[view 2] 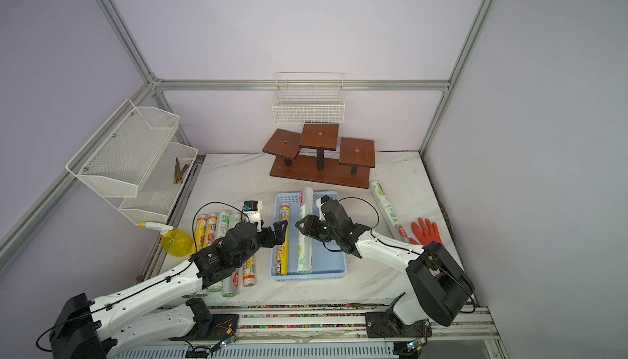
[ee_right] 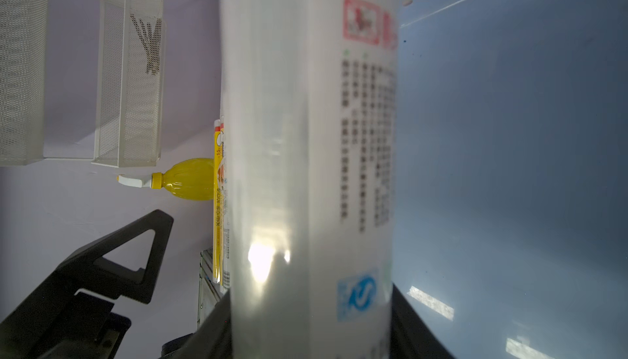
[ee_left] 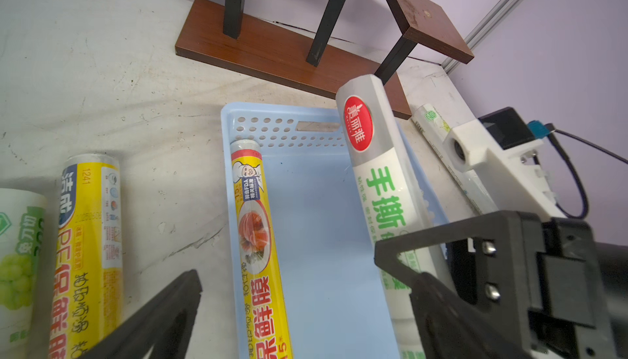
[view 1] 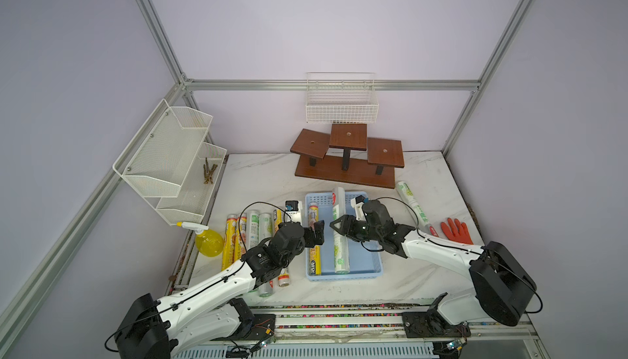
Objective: Put the plastic wrap into the basket
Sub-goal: Place the plastic wrap in the basket.
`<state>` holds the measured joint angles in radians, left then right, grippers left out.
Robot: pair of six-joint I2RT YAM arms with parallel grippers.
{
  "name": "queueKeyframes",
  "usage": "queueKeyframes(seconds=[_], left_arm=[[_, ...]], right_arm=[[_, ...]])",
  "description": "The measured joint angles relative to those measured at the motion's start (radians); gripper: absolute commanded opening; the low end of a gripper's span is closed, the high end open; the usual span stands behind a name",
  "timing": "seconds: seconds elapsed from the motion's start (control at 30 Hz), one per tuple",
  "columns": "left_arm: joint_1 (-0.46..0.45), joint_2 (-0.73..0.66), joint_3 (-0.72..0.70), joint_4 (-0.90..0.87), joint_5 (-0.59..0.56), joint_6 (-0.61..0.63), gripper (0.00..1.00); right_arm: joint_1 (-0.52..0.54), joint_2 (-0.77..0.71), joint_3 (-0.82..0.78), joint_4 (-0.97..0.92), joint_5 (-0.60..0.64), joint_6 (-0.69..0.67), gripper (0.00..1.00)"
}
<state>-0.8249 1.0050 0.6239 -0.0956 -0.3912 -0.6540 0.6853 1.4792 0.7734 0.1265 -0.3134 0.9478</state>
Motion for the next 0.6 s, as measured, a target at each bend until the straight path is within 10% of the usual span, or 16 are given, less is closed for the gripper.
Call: queueKeyframes(seconds=[0.6], left_arm=[[0.006,-0.058,-0.035,-0.005,-0.029,-0.017,1.00]], right_arm=[[0.026,0.252,0.076,0.068,-0.051,0.021,0.34]])
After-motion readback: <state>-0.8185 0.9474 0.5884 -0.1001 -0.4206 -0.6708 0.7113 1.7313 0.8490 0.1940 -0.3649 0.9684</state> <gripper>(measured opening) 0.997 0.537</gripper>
